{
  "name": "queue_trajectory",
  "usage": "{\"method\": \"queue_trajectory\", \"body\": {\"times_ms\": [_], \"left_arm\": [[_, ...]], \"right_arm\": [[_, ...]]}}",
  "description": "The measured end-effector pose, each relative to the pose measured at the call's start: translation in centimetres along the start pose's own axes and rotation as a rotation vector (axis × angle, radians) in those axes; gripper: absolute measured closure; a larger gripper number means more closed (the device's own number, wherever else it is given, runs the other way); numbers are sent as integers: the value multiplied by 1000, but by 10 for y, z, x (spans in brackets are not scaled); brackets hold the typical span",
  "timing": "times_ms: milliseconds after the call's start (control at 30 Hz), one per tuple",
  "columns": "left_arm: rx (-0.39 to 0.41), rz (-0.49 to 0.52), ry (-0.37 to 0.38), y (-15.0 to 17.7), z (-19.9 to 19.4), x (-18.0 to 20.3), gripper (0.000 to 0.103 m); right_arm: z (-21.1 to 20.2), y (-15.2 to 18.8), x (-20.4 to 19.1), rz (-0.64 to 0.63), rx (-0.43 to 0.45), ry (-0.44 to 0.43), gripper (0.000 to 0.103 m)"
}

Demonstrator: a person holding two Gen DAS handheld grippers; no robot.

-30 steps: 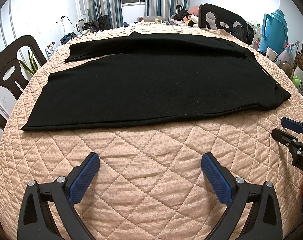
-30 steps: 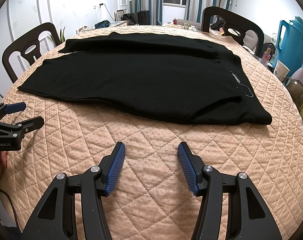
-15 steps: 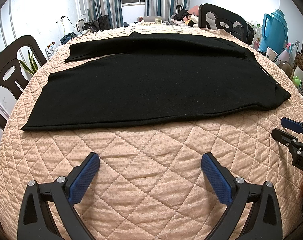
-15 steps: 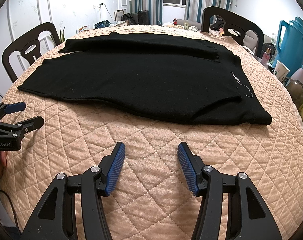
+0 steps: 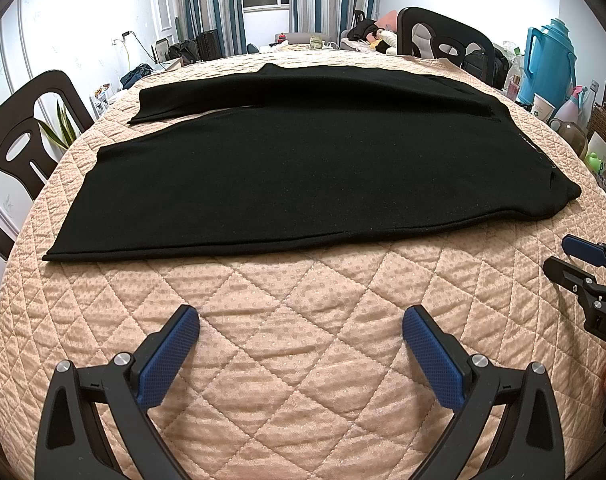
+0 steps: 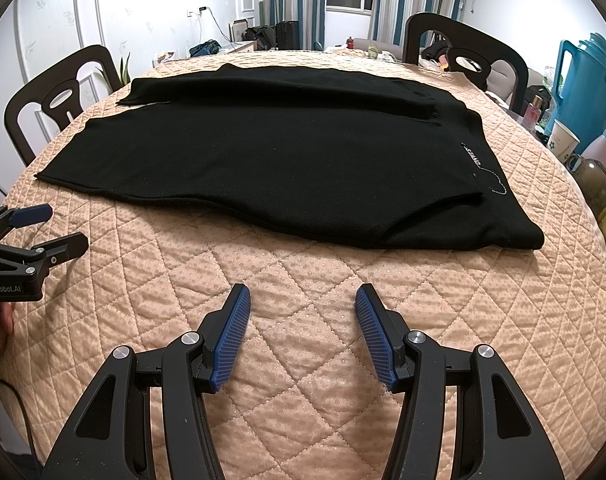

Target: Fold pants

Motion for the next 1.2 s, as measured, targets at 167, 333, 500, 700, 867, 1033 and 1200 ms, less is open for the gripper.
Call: {"method": "queue_trajectory", "body": {"times_ms": [167, 333, 500, 700, 867, 1033, 1200], "left_arm": [[0, 0, 0, 0, 0, 0, 0], [0, 0, 0, 0, 0, 0, 0], [-1, -2, 3, 0, 0, 0, 0], [-1, -3, 0, -2, 0, -2, 0], [1, -14, 5, -5, 3, -5, 0], [19, -79, 38, -10, -2, -19, 0], [52, -200, 55, -21, -4, -53, 2]], "right_arm": [[0, 0, 0, -1, 0, 1, 47], [0, 0, -1, -1, 0, 1, 47], [0, 0, -3, -1, 0, 1, 47], [-3, 0, 2, 9, 3, -12, 47], [-1, -1, 1, 14, 7, -18, 47], [-2, -4, 15, 69, 19, -34, 47], [-4, -3, 44, 166, 36, -27, 47]]}}
Point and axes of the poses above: each gripper's, at about its wrist camera, not at the fingertips, and z roughly the way its jaws point, x to its right, y to its underside, the point moved 1 cm from there along z, roughly the way its jaws point, and after that the axes turned 7 degrees about -z, right-handed, at the moved point
